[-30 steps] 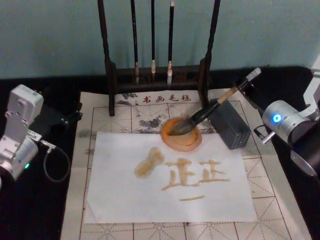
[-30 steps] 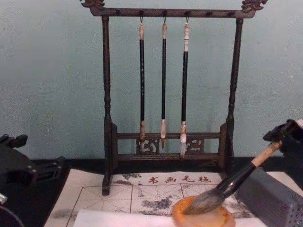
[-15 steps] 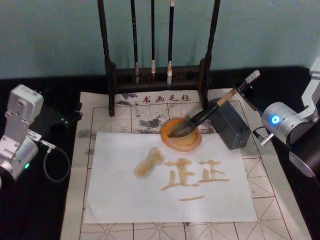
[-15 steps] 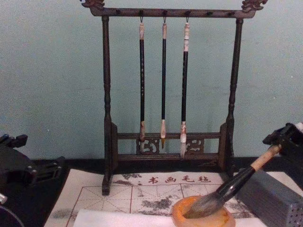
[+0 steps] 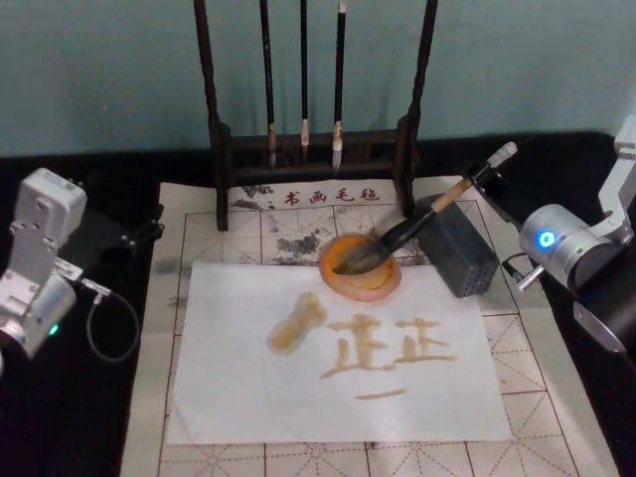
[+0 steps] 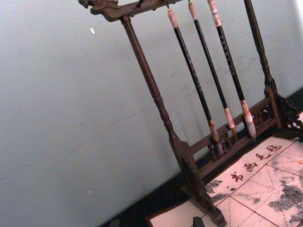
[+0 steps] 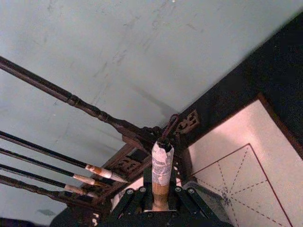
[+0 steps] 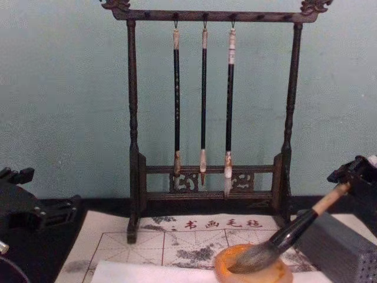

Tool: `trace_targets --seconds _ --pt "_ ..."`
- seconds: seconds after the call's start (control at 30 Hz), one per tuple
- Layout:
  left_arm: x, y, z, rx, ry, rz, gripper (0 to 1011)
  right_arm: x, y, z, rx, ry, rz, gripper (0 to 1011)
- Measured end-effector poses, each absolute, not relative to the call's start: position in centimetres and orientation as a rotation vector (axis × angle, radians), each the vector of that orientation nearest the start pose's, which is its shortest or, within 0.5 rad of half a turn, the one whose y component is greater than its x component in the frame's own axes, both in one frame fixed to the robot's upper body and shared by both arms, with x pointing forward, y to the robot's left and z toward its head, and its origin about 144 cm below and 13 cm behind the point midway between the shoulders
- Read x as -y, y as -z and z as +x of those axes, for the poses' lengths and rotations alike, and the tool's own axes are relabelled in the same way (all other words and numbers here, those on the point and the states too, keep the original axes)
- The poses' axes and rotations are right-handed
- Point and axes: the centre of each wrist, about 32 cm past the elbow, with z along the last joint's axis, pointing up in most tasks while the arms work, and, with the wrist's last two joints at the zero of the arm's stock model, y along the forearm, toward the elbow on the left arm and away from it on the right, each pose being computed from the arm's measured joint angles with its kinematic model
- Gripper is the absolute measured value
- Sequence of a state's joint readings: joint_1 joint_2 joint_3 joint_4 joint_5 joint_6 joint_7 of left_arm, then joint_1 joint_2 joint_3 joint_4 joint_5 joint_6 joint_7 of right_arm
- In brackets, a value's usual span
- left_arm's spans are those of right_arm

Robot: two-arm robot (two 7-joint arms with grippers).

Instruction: Pick up the brush from the inkstone, write on the paper, then place the brush back to its original position.

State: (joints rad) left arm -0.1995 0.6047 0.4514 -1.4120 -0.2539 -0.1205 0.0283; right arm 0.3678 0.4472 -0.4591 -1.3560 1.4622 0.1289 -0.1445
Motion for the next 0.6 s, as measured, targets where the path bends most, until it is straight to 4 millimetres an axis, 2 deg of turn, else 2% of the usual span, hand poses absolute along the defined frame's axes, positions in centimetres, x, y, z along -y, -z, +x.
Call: trace_targets --seconds 0.37,0.43,0.6 --pt "-30.97 -113.98 48.86 0.285 -1.248 0.304 1001 25.76 -117.79 53.86 -0.922 1.26 0.383 185" --pt "-30.97 -113.98 48.86 0.285 -1.248 0.304 1001 25.77 -117.79 53.86 -0.921 1.26 0.383 209" --pt "-30.97 -113.98 48.86 0.285 -1.248 0.304 1001 25.78 -117.8 53.85 -0.921 1.259 0.383 342"
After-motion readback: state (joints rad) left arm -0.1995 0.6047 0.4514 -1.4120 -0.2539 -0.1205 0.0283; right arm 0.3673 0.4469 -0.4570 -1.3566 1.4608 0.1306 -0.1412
